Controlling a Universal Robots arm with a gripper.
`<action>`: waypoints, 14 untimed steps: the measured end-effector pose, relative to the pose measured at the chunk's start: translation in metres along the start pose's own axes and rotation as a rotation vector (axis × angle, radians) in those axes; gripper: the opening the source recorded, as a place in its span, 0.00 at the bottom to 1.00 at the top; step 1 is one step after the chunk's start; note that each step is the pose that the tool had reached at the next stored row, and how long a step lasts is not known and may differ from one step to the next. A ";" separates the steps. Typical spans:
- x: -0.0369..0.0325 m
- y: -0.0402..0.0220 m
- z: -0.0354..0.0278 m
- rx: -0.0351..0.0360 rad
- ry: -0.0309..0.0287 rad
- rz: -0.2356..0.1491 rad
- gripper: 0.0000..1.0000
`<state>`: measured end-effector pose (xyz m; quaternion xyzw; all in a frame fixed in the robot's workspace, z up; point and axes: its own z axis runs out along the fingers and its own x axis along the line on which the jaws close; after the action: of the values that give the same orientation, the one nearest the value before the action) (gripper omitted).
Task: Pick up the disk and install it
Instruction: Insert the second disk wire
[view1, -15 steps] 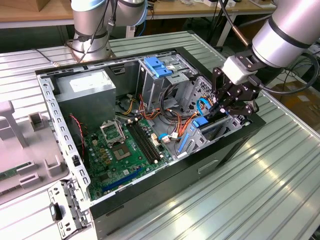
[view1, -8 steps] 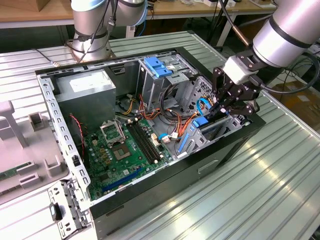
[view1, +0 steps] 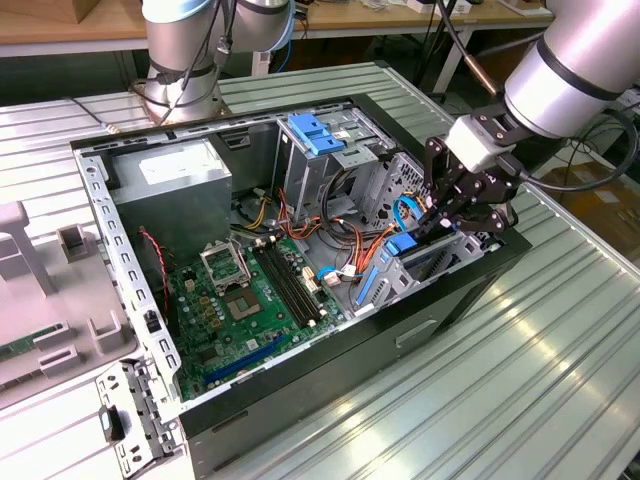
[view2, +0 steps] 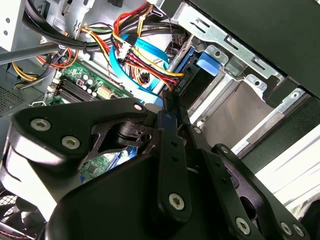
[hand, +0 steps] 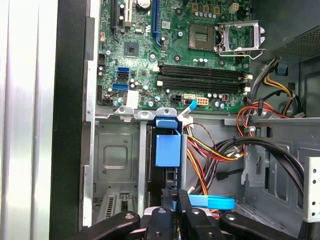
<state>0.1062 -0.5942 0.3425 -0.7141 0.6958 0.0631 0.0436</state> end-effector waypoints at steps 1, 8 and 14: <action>0.0000 0.0000 0.0000 0.0000 0.0001 0.000 0.16; 0.0001 0.0000 0.0004 0.0000 -0.0002 0.000 0.29; 0.0000 -0.0027 -0.0001 -0.0155 -0.0238 0.002 0.11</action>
<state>0.1088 -0.5941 0.3426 -0.7129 0.6955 0.0770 0.0463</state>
